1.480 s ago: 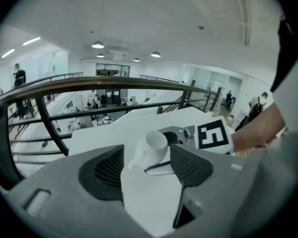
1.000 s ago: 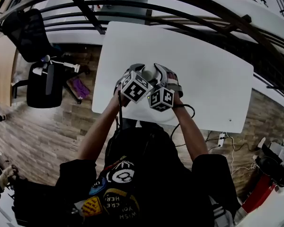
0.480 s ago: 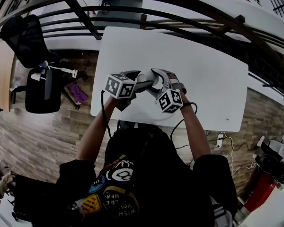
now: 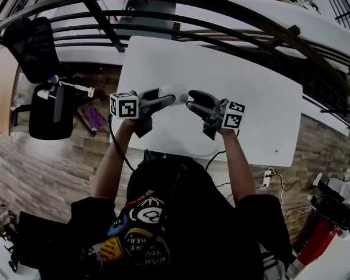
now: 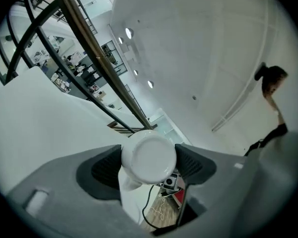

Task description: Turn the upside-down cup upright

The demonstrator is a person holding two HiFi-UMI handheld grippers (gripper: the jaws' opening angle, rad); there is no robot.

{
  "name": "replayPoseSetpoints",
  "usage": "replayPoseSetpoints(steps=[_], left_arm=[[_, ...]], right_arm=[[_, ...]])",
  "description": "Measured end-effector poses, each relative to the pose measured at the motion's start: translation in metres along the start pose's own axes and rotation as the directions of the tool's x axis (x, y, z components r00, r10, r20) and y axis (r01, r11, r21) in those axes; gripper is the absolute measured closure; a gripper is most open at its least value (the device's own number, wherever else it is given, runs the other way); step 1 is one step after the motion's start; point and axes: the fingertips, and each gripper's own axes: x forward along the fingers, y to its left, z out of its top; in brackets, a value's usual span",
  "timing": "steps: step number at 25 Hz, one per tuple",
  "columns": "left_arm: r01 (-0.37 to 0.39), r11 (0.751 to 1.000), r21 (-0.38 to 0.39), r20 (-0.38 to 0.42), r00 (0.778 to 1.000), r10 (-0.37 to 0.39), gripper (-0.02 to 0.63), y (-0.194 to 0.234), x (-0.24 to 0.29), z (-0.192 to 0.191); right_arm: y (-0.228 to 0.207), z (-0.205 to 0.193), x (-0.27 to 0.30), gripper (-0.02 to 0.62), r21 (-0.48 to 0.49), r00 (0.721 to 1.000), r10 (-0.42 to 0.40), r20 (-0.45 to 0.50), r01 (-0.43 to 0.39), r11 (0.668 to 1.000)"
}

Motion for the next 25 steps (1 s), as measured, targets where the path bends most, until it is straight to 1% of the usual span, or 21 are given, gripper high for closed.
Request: replayPoseSetpoints(steps=[1, 2, 3, 4, 6, 8, 10, 11, 12, 13, 14, 15, 16, 17, 18, 19, 20, 21, 22, 23, 25], left_arm=[[0.025, 1.0, 0.019, -0.004, 1.0, -0.025, 0.256, -0.006, 0.0, 0.0], [0.049, 0.998, 0.038, -0.01, 0.999, -0.048, 0.256, -0.012, 0.0, -0.001], [0.068, 0.996, 0.053, -0.015, 0.998, -0.067, 0.256, -0.017, 0.001, -0.002], [0.081, 0.995, 0.064, -0.016, 0.997, -0.08, 0.256, -0.02, 0.0, -0.003], [0.097, 0.992, 0.074, -0.003, 0.995, -0.097, 0.256, -0.023, -0.003, -0.003], [0.11, 0.988, 0.11, 0.003, 0.994, -0.111, 0.256, -0.023, -0.008, -0.004], [0.083, 0.981, 0.175, -0.012, 0.997, -0.082, 0.264, -0.017, -0.015, -0.007], [0.05, 0.978, 0.202, -0.022, 0.999, -0.047, 0.264, -0.009, -0.019, -0.011], [0.0, 0.975, 0.22, -0.028, 1.0, 0.006, 0.264, 0.001, -0.025, -0.015], [-0.069, 0.971, 0.231, -0.027, 0.997, 0.077, 0.264, 0.014, -0.031, -0.02], [-0.149, 0.959, 0.243, -0.021, 0.987, 0.159, 0.264, 0.027, -0.037, -0.024], [-0.224, 0.939, 0.259, -0.015, 0.972, 0.236, 0.271, 0.039, -0.041, -0.029], [-0.279, 0.919, 0.279, -0.012, 0.956, 0.294, 0.306, 0.047, -0.044, -0.034], [-0.312, 0.904, 0.293, -0.011, 0.944, 0.329, 0.317, 0.051, -0.046, -0.04], [-0.324, 0.897, 0.3, -0.015, 0.939, 0.344, 0.322, 0.051, -0.046, -0.046], [-0.325, 0.897, 0.3, -0.024, 0.937, 0.347, 0.327, 0.051, -0.046, -0.052], [-0.319, 0.899, 0.3, -0.038, 0.938, 0.346, 0.327, 0.049, -0.045, -0.059], [-0.313, 0.9, 0.305, -0.055, 0.937, 0.344, 0.327, 0.047, -0.045, -0.066], [-0.306, 0.899, 0.313, -0.073, 0.936, 0.344, 0.327, 0.045, -0.045, -0.072], [-0.301, 0.898, 0.322, -0.088, 0.935, 0.345, 0.327, 0.043, -0.045, -0.078], [-0.295, 0.897, 0.328, -0.1, 0.934, 0.344, 0.327, 0.039, -0.046, -0.085]], right_arm=[[0.006, 0.003, 0.004, 0.382, 0.08, 0.998, 0.067, 0.02, -0.068, 0.994], [0.01, 0.003, 0.009, 0.433, 0.131, 0.994, 0.112, 0.018, -0.113, 0.985], [0.014, 0.001, 0.014, 0.469, 0.167, 0.989, 0.148, 0.006, -0.147, 0.975], [0.018, 0.0, 0.019, 0.458, 0.195, 0.983, 0.185, -0.001, -0.181, 0.964], [0.028, 0.001, 0.025, 0.542, 0.222, 0.971, 0.24, 0.01, -0.236, 0.946], [0.034, 0.0, 0.028, 0.546, 0.192, 0.97, 0.244, 0.011, -0.242, 0.951], [0.033, -0.003, 0.032, 0.554, 0.126, 0.98, 0.198, -0.026, -0.193, 0.973], [0.027, -0.007, 0.033, 0.558, 0.074, 0.986, 0.151, -0.065, -0.146, 0.986], [0.017, -0.014, 0.034, 0.561, 0.007, 0.989, 0.087, -0.121, -0.086, 0.996], [0.0, -0.024, 0.034, 0.561, -0.074, 0.981, 0.001, -0.192, -0.015, 0.997], [-0.02, -0.036, 0.035, 0.561, -0.163, 0.957, -0.105, -0.271, 0.062, 0.985], [-0.043, -0.05, 0.034, 0.561, -0.256, 0.911, -0.223, -0.347, 0.137, 0.957], [-0.067, -0.064, 0.034, 0.56, -0.352, 0.846, -0.339, -0.411, 0.196, 0.915], [-0.089, -0.076, 0.033, 0.558, -0.447, 0.771, -0.442, -0.46, 0.229, 0.865], [-0.109, -0.087, 0.031, 0.558, -0.536, 0.694, -0.527, -0.491, 0.236, 0.811], [-0.126, -0.095, 0.03, 0.557, -0.613, 0.622, -0.595, -0.509, 0.223, 0.758], [-0.141, -0.1, 0.03, 0.557, -0.675, 0.559, -0.648, -0.516, 0.201, 0.71], [-0.153, -0.103, 0.03, 0.557, -0.721, 0.507, -0.688, -0.519, 0.174, 0.671], [-0.162, -0.104, 0.032, 0.557, -0.753, 0.462, -0.717, -0.522, 0.145, 0.642], [-0.169, -0.105, 0.034, 0.557, -0.775, 0.421, -0.737, -0.529, 0.113, 0.621], [-0.179, -0.106, 0.041, 0.557, -0.805, 0.341, -0.762, -0.551, 0.025, 0.593]])
